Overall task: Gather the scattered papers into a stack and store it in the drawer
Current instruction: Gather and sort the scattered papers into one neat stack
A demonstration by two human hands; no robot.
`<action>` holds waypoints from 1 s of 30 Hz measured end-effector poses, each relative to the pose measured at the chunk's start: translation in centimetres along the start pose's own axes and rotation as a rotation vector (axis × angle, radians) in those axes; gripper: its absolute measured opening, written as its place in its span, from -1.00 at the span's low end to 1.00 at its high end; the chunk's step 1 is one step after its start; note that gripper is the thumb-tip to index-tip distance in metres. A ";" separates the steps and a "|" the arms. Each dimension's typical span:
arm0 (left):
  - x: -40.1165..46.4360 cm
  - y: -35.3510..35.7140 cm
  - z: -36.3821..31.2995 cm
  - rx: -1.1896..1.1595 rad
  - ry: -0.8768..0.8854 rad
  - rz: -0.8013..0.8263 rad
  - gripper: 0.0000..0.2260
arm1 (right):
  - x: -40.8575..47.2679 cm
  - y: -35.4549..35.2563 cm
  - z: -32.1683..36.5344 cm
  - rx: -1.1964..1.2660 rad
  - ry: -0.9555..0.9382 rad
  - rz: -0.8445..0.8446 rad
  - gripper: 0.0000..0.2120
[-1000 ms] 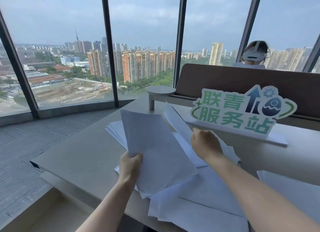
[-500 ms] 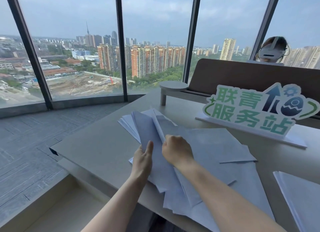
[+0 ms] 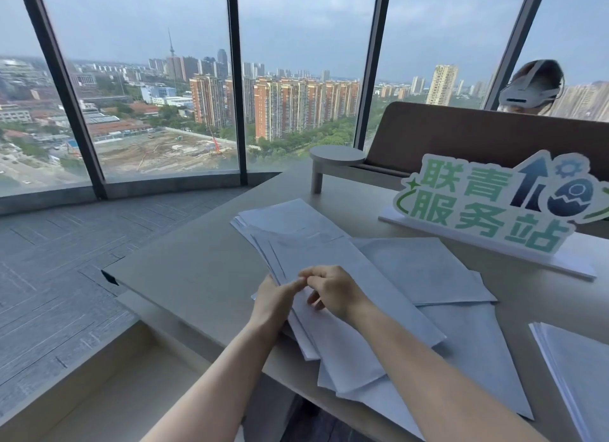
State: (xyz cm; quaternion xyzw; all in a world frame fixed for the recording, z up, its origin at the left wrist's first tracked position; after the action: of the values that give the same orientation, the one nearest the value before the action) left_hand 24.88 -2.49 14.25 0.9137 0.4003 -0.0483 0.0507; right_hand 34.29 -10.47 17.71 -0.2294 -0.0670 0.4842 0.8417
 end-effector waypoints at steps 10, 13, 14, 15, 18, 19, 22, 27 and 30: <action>0.0 -0.7 0.4 -0.092 0.012 -0.070 -0.63 | -1.1 -9.9 -6.8 -0.355 0.298 -0.313 -0.49; -0.4 -0.3 -1.0 -0.143 0.103 -0.080 -0.65 | -1.5 -11.3 -6.5 -0.151 0.215 -0.376 -0.52; -0.5 -0.4 -1.7 -0.150 0.142 -0.085 -0.69 | -1.7 -12.1 -6.4 -0.074 0.192 -0.408 -0.51; -0.7 -0.3 -2.5 -0.156 0.181 -0.087 -0.73 | -2.1 -13.0 -6.4 0.001 0.179 -0.447 -0.49; -1.2 -0.1 -5.1 -0.190 0.295 -0.091 -0.82 | -3.2 -15.6 -6.2 0.205 0.135 -0.569 -0.54; -1.4 0.2 -5.9 -0.200 0.328 -0.089 -0.83 | -3.4 -15.9 -6.1 0.283 0.117 -0.564 -0.58; -1.7 1.1 -8.1 -0.220 0.392 -0.074 -0.84 | -3.5 -15.8 -5.5 0.500 0.036 -0.515 -0.64; -2.6 2.2 -11.4 -0.177 0.510 -0.044 -0.90 | -5.4 -16.5 -3.1 0.654 -0.157 -0.617 -0.89; -3.2 2.5 -12.2 -0.096 0.583 -0.057 -0.80 | -6.0 -15.8 -1.6 0.711 -0.276 -0.587 -0.92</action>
State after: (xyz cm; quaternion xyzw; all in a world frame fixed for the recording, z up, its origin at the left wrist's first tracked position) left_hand 25.15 -4.88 26.88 0.8740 0.4253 0.2336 -0.0247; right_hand 44.09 -22.78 24.11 0.1676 -0.0703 0.2450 0.9523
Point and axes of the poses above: each hand's wrist, its own x-axis towards the middle knuckle, its own y-axis out of the palm, z = x × y, the point moved 10 cm from there along x, towards the middle knuckle, and after that the axes turned 4 degrees about z, right-handed, at the moved point
